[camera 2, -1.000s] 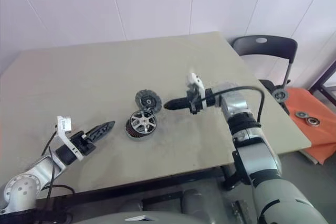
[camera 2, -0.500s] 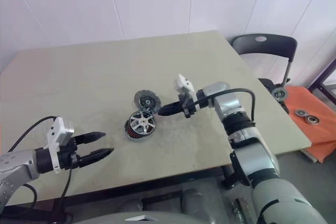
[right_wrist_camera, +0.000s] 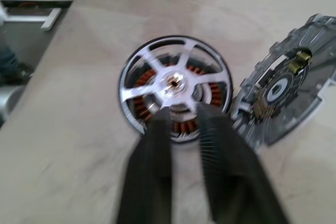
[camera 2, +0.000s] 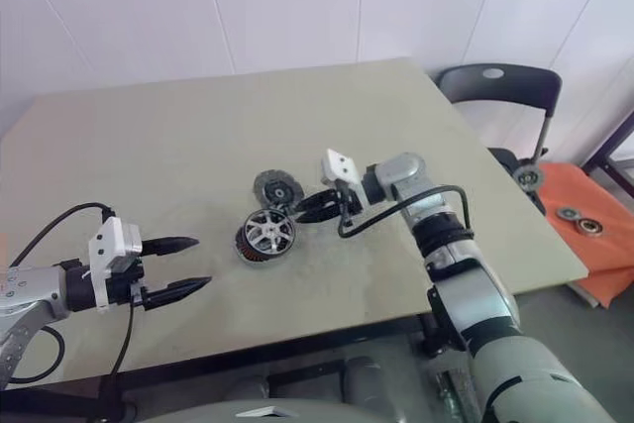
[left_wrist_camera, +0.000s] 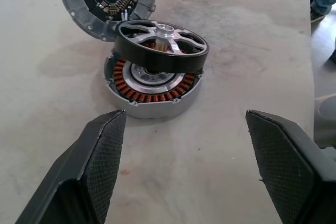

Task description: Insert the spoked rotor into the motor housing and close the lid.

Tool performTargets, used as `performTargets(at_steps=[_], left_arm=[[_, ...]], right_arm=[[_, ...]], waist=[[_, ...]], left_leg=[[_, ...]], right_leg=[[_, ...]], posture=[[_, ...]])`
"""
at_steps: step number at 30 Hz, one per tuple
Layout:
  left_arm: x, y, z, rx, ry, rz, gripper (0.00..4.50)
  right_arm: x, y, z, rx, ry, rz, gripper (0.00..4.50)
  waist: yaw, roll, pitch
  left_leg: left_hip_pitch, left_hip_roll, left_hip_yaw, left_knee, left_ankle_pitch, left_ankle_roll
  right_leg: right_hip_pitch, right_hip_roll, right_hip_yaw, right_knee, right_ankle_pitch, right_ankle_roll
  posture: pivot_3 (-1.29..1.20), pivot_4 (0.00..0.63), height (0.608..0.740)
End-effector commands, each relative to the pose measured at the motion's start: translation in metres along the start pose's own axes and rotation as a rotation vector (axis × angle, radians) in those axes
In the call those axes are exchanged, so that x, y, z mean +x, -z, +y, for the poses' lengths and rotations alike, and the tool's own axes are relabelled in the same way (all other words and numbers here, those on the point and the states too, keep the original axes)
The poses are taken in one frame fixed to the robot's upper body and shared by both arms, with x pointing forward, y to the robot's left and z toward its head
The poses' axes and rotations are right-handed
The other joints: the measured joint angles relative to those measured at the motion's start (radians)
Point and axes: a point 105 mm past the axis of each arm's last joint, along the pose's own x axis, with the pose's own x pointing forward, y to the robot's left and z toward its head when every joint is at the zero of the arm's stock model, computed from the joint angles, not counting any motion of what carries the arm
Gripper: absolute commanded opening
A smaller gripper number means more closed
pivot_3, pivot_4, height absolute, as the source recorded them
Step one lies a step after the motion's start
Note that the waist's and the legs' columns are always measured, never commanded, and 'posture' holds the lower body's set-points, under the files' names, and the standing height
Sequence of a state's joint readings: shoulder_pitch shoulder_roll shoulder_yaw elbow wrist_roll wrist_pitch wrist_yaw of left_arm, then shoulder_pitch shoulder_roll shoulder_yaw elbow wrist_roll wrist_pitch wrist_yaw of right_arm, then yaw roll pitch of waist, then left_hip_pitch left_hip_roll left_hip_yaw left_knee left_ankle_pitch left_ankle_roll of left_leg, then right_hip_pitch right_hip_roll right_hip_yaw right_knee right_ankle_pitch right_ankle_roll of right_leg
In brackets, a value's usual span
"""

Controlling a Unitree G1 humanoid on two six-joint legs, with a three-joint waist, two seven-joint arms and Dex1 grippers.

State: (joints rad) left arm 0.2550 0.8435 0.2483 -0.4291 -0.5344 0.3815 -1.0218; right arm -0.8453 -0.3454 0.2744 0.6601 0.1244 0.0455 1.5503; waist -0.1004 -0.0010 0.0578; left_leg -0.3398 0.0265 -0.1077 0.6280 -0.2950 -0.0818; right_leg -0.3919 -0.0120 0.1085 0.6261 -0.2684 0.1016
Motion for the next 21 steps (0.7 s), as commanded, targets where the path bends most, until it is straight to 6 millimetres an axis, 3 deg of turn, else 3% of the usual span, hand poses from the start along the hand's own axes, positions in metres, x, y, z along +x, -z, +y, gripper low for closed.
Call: performTargets(at_steps=[1,9,12,16,21], left_arm=[[0.000,-0.008,0.007,0.023,-0.003,-0.020,3.88],[0.003,-0.009,0.017,0.012,-0.018,-0.025,3.88],[0.004,-0.009,0.019,0.006,-0.028,-0.027,3.88],[0.005,-0.008,0.018,-0.001,-0.031,-0.028,3.88],[0.004,-0.007,0.021,-0.014,-0.047,-0.028,3.88]], right_arm=[[0.002,-0.016,0.005,-0.012,-0.064,-0.007,1.87],[0.029,-0.033,0.001,-0.066,-0.063,-0.046,1.87],[0.031,-0.038,0.000,-0.063,-0.060,-0.063,1.22],[0.031,-0.042,0.003,-0.061,-0.085,-0.083,0.02],[0.033,-0.040,0.006,-0.036,-0.111,-0.057,0.02]], waist=[[0.001,0.000,0.000],[-0.001,-0.001,-0.001],[0.003,-0.001,-0.001],[0.003,-0.001,-0.001],[0.002,-0.001,-0.001]], left_leg=[[0.000,0.000,0.000,0.000,0.000,0.000],[0.001,0.000,0.000,0.002,0.000,0.000],[0.000,0.000,0.000,0.002,0.000,0.000],[0.000,0.000,0.000,0.002,0.000,0.000],[0.001,0.000,-0.001,0.002,0.000,0.000]], right_leg=[[0.000,0.000,0.000,0.001,0.000,0.000],[0.001,0.000,0.000,0.002,-0.001,-0.001],[0.000,0.000,0.000,0.002,0.000,0.000],[0.001,0.000,0.000,0.002,0.000,0.001],[0.001,0.000,-0.001,0.003,0.000,0.000]], posture=[[0.00,0.000,0.740],[0.00,0.000,0.740],[0.00,0.000,0.740],[0.00,0.000,0.740],[0.00,0.000,0.740]])
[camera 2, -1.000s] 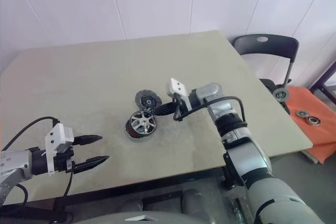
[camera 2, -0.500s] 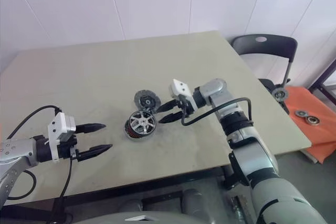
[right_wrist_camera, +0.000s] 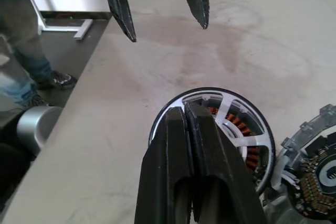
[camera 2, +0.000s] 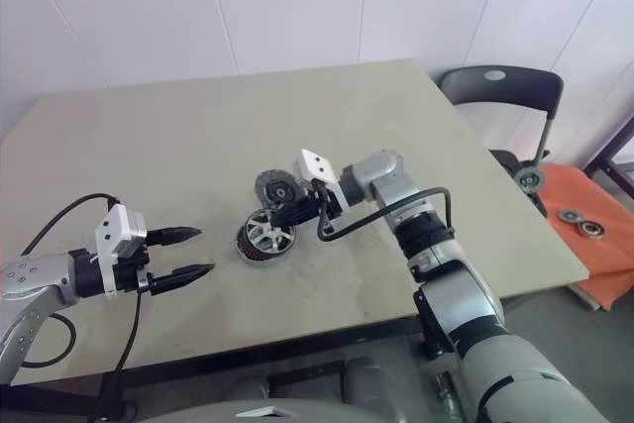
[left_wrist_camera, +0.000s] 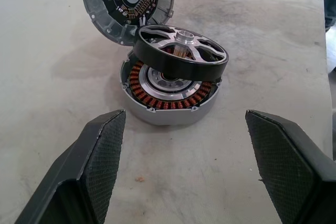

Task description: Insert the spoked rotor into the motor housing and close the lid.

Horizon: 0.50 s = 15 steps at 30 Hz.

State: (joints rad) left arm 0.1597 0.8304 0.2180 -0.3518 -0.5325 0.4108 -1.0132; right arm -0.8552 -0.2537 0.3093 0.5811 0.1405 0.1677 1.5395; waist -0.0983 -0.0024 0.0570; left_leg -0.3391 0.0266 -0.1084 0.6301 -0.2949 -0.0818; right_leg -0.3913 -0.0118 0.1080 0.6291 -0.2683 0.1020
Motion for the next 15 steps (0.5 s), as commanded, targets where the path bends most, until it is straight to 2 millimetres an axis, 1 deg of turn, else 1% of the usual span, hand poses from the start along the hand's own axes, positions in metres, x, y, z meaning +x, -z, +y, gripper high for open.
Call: performTargets(at_steps=[1,2,7,9,15], left_arm=[[-0.002,-0.005,0.005,0.012,-0.022,-0.013,3.88],[-0.002,-0.005,0.005,0.012,-0.024,-0.013,3.88],[-0.001,-0.005,0.003,0.007,-0.028,-0.015,3.88],[-0.001,-0.005,0.003,0.003,-0.033,-0.018,3.88],[0.000,-0.004,0.003,-0.010,-0.045,-0.025,3.88]], right_arm=[[0.002,-0.017,0.001,-0.046,-0.032,0.005,0.02],[0.004,-0.016,0.001,-0.038,-0.038,0.010,0.02],[0.018,0.006,0.000,-0.014,-0.036,0.090,0.02],[0.023,0.008,0.001,-0.013,-0.044,0.094,0.02],[0.034,0.006,-0.002,-0.024,-0.042,0.085,0.02]], waist=[[0.000,0.000,0.000],[0.000,0.000,0.000],[-0.002,0.000,0.000],[-0.002,0.000,0.000],[-0.002,0.000,0.000]], left_leg=[[0.000,0.000,0.000,0.000,0.000,0.000],[0.000,0.000,0.000,0.000,0.000,0.000],[0.000,0.000,0.000,0.000,0.000,0.000],[0.000,0.000,0.000,0.000,0.000,0.000],[0.000,0.000,0.000,0.000,0.000,0.000]], right_leg=[[0.000,0.000,0.000,0.000,0.000,0.000],[0.000,0.000,0.000,0.000,0.000,0.000],[-0.001,0.000,0.000,0.001,0.000,0.000],[-0.001,0.000,0.000,0.001,0.000,0.000],[-0.001,0.000,0.000,0.001,0.000,0.000]], posture=[[0.00,0.000,0.740],[0.00,0.000,0.740],[0.00,0.000,0.740],[0.00,0.000,0.740],[0.00,0.000,0.740]])
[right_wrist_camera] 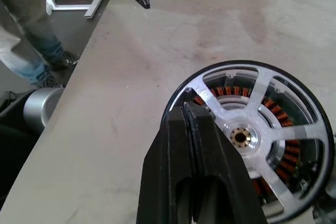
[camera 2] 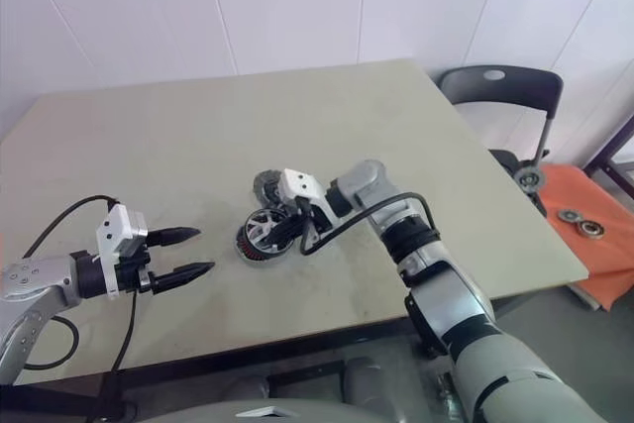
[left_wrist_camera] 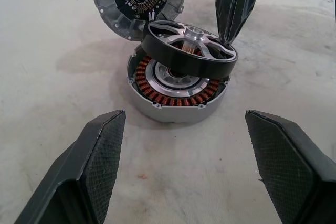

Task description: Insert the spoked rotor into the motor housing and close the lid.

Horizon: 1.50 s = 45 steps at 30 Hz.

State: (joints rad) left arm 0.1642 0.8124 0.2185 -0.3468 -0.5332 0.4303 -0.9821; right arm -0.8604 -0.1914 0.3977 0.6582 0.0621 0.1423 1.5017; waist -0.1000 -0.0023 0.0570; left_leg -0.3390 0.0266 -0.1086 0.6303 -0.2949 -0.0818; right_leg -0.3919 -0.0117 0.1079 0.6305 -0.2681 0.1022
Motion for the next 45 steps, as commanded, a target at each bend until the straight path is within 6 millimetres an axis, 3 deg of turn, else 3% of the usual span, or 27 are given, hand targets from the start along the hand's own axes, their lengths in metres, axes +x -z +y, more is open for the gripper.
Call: performTargets(at_steps=[1,25,45], left_arm=[[-0.001,-0.008,0.000,0.023,-0.012,-0.025,3.88],[0.002,-0.005,0.002,-0.001,-0.034,-0.044,3.88],[0.004,-0.003,0.005,-0.012,-0.038,-0.047,3.88]], right_arm=[[0.005,-0.016,-0.005,-0.061,0.007,-0.017,0.02],[0.028,-0.023,-0.021,-0.079,0.139,-0.064,0.02],[0.008,-0.017,-0.033,-0.006,0.221,-0.095,0.02]], waist=[[-0.001,0.000,0.000],[-0.016,0.000,0.000],[-0.024,-0.001,-0.001]], left_leg=[[0.000,0.000,0.000,0.000,0.000,0.000],[0.001,0.000,-0.001,0.000,0.000,0.000],[0.001,0.000,-0.001,0.000,0.000,0.000]], right_leg=[[0.000,0.000,0.000,0.000,0.000,0.000],[0.000,0.000,0.000,0.001,0.000,0.000],[0.001,0.000,0.000,0.002,0.000,0.000]], posture=[[0.00,0.000,0.740],[0.00,0.000,0.740],[0.00,0.000,0.740]])
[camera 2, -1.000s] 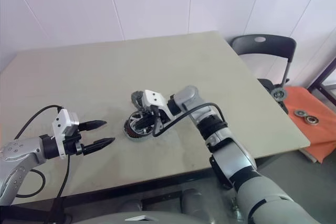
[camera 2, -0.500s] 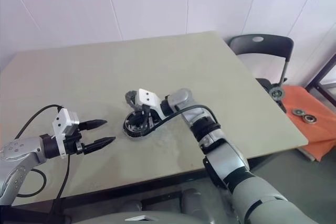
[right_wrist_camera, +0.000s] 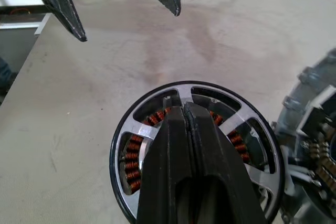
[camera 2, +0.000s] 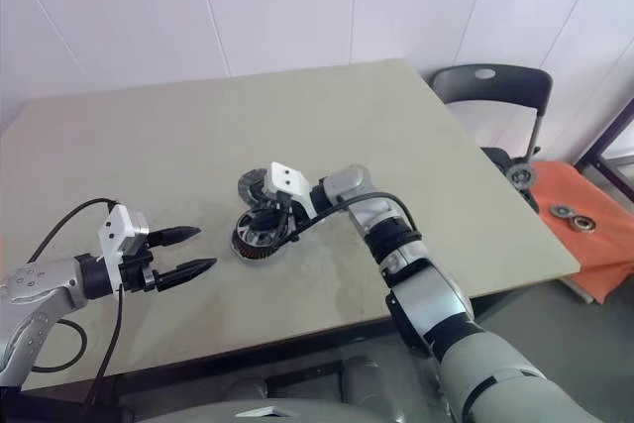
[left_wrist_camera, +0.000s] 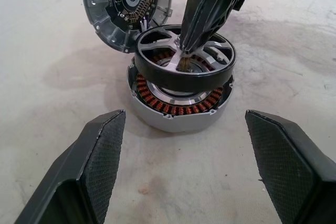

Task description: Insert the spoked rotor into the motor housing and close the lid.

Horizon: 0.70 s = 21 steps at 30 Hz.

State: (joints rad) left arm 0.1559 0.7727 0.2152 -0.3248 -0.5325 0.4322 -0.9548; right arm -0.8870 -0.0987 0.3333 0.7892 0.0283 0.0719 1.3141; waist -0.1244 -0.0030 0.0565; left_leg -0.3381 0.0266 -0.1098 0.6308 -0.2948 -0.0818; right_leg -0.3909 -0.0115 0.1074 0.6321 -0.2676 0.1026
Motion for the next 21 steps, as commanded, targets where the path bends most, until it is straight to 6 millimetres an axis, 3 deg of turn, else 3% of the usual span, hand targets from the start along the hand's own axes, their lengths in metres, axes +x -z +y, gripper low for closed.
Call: performTargets(at_steps=[1,14,18,21], left_arm=[[0.001,-0.007,0.002,0.024,-0.004,-0.021,3.88],[0.000,-0.006,0.004,0.012,-0.025,-0.027,3.88],[0.001,-0.006,0.004,0.008,-0.031,-0.030,3.88],[0.000,-0.006,0.004,0.006,-0.034,-0.031,3.88]], right_arm=[[-0.003,-0.012,-0.009,-0.018,0.044,-0.033,0.02],[0.002,-0.010,-0.010,-0.007,0.057,-0.033,0.02],[0.010,-0.023,-0.005,0.031,0.017,-0.102,0.02],[0.006,-0.033,0.008,0.034,-0.085,-0.145,0.02]], waist=[[0.000,0.000,0.000],[0.000,0.000,0.000],[0.000,0.000,0.000],[0.000,0.000,0.000]], left_leg=[[0.000,0.000,0.000,0.000,0.000,0.000],[0.001,0.000,0.000,0.001,0.000,0.000],[0.000,0.000,0.000,0.001,0.000,0.000],[0.000,0.000,0.000,0.000,0.000,0.000]], right_leg=[[0.000,0.000,0.000,0.000,0.000,0.000],[0.001,0.000,0.000,0.000,0.000,0.000],[0.001,0.000,0.000,0.000,0.000,0.000],[0.000,0.000,0.000,0.000,0.000,0.000]], posture=[[0.00,0.000,0.740],[0.00,0.000,0.740],[0.00,0.000,0.740],[0.00,0.000,0.740]])
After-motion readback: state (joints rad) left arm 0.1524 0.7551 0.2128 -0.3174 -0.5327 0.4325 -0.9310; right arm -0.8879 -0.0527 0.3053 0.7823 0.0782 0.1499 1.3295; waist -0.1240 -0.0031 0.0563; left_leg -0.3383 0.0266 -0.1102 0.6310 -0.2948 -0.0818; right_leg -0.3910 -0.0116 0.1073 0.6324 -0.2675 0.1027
